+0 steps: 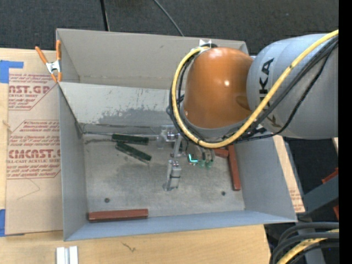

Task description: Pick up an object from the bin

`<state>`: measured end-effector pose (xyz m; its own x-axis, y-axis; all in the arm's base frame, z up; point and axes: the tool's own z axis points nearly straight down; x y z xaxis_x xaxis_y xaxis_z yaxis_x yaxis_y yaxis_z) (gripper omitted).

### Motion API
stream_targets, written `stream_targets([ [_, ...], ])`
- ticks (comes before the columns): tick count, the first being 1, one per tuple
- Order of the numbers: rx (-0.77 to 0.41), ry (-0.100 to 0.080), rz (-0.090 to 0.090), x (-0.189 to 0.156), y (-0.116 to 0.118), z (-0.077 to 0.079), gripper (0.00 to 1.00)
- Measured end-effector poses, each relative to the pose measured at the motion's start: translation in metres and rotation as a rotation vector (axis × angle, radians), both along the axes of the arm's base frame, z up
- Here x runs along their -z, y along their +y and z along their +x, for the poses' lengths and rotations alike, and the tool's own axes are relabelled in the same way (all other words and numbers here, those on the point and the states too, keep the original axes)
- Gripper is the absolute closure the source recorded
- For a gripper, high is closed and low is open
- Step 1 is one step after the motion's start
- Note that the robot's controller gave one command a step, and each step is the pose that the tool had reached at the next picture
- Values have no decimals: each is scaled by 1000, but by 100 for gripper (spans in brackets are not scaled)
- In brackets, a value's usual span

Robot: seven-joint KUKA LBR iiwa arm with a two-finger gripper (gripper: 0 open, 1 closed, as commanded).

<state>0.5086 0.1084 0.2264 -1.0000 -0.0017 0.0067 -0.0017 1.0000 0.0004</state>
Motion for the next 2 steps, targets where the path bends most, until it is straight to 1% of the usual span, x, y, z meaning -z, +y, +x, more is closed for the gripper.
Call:
stream_targets([
  [1,1,-8,1,-4,-1,2,0],
  [2,142,-18,1,24,31,26,0],
])
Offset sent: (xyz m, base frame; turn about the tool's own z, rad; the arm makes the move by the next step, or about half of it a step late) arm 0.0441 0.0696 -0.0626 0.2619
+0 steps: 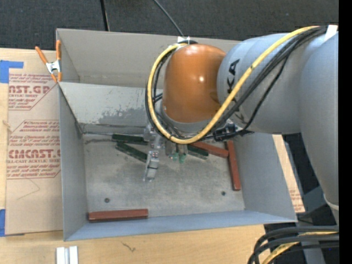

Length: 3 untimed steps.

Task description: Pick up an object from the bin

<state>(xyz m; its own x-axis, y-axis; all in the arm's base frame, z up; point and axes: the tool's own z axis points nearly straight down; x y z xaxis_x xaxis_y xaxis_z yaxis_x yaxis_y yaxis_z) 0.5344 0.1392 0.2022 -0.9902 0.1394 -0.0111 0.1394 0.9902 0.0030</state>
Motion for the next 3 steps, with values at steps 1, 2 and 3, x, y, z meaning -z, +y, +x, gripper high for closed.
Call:
stream_targets([
  [1,16,11,1,42,-4,14,0],
  [2,-243,9,-4,74,-7,19,0],
  [3,-261,10,-3,81,-3,20,0],
])
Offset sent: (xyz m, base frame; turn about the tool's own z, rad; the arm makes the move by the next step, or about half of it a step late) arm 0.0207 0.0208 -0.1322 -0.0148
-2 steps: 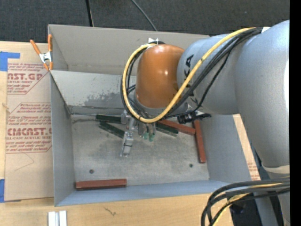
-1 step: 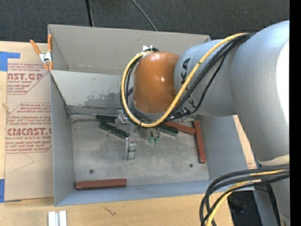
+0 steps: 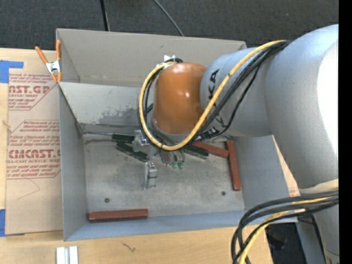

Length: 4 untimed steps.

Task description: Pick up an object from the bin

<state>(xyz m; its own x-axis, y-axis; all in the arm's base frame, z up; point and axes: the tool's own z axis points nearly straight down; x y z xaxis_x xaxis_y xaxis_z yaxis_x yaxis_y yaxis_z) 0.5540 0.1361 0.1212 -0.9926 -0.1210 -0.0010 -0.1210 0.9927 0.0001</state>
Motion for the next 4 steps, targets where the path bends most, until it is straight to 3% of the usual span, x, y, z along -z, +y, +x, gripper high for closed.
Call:
stream_targets([
  [1,104,2,1,0,-5,-11,0],
  [2,58,-6,0,25,32,15,0],
  [3,71,0,6,41,43,24,0],
  [4,288,0,1,24,9,27,100],
])
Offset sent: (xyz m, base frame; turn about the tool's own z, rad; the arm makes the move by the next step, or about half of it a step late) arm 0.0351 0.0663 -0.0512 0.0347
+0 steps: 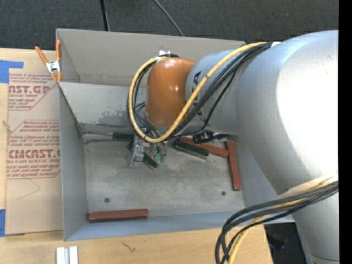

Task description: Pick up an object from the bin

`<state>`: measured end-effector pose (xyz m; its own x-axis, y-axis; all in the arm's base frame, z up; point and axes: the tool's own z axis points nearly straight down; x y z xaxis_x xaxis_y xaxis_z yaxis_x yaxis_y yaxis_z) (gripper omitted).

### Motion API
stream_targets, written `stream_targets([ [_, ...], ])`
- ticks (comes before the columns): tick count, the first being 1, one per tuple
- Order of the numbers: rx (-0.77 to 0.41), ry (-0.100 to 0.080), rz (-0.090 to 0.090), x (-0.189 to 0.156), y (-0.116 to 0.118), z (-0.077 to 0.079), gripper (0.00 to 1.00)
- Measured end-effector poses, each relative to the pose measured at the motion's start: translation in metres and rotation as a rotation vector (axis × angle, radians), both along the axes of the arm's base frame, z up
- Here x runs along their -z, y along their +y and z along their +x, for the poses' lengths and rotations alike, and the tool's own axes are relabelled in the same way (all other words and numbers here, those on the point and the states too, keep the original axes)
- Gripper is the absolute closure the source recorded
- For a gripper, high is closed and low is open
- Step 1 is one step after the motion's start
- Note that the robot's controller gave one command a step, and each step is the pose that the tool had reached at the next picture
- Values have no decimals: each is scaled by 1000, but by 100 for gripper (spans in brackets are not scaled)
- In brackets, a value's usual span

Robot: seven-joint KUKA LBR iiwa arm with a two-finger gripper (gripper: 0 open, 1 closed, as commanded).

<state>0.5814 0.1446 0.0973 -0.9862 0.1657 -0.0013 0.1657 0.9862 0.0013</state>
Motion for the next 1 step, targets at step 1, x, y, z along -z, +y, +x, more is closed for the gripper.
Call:
stream_targets([
  [1,0,0,0,0,0,0,100],
])
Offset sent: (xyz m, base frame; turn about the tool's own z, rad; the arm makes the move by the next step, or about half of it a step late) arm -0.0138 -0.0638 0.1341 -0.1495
